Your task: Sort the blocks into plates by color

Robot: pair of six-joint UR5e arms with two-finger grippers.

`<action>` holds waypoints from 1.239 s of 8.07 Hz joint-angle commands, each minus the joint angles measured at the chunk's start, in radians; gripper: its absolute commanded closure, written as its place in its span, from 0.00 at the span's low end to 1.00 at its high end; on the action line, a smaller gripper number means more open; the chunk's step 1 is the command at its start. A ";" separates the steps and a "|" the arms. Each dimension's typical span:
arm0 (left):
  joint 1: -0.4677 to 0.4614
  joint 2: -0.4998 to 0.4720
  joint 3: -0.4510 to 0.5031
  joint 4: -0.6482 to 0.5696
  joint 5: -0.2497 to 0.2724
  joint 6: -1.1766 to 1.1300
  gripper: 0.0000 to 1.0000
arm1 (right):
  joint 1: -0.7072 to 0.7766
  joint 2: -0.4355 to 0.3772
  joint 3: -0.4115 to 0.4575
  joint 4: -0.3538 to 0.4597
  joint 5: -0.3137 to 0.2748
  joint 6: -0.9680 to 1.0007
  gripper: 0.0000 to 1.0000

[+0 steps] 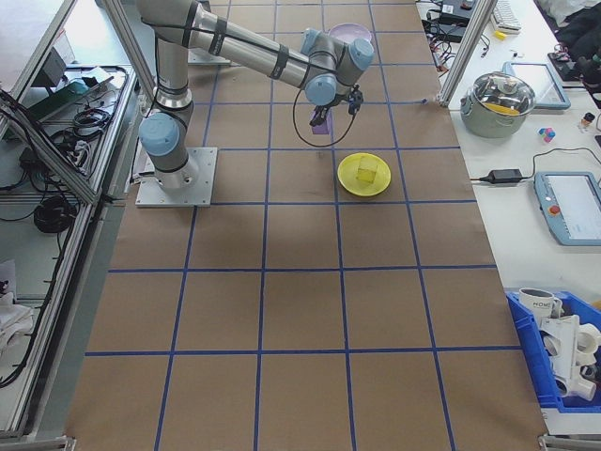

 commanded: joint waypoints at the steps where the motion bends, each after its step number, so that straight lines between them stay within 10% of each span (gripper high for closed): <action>1: 0.003 0.003 0.000 -0.003 0.006 0.007 0.00 | 0.201 0.000 -0.078 -0.011 0.118 0.275 1.00; 5: 0.007 0.003 -0.007 -0.004 0.007 0.016 0.00 | 0.384 0.106 -0.097 -0.200 0.273 0.457 1.00; 10: 0.008 0.001 -0.007 -0.004 0.005 0.016 0.00 | 0.473 0.224 -0.107 -0.284 0.272 0.598 0.84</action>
